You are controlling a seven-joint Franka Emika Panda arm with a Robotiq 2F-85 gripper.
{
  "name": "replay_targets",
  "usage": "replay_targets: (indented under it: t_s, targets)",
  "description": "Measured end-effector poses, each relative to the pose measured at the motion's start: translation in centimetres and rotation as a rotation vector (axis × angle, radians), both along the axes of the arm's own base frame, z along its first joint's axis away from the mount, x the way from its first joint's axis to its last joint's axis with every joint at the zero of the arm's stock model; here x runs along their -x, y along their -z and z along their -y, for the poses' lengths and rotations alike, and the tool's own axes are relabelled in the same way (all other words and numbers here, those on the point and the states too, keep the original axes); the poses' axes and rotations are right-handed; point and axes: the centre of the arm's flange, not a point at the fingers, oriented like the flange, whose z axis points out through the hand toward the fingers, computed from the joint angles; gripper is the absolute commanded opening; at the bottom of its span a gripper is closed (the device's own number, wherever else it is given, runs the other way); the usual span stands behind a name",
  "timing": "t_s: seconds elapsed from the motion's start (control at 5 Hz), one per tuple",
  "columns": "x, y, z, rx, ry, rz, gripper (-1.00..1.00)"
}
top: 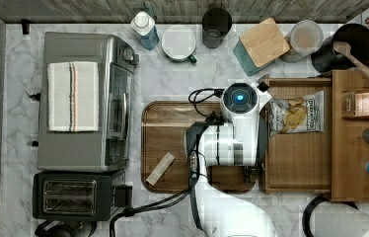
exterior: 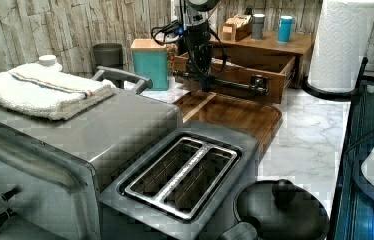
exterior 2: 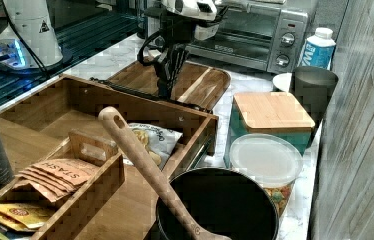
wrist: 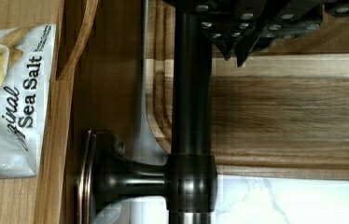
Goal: Close the drawer.
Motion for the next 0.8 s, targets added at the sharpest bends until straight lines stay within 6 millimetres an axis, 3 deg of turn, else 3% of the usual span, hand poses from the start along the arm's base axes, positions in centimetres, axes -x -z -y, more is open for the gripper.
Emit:
replay_targets:
  t_s: [0.4, 0.6, 0.8]
  targets:
    - [0.2, 0.0, 0.7, -0.014, -0.153, -0.048, -1.00]
    - [0.2, 0.0, 1.8, -0.020, -0.218, -0.061, -1.00]
    - [-0.3, 0.1, 4.5, -0.021, -0.246, -0.068, -1.00]
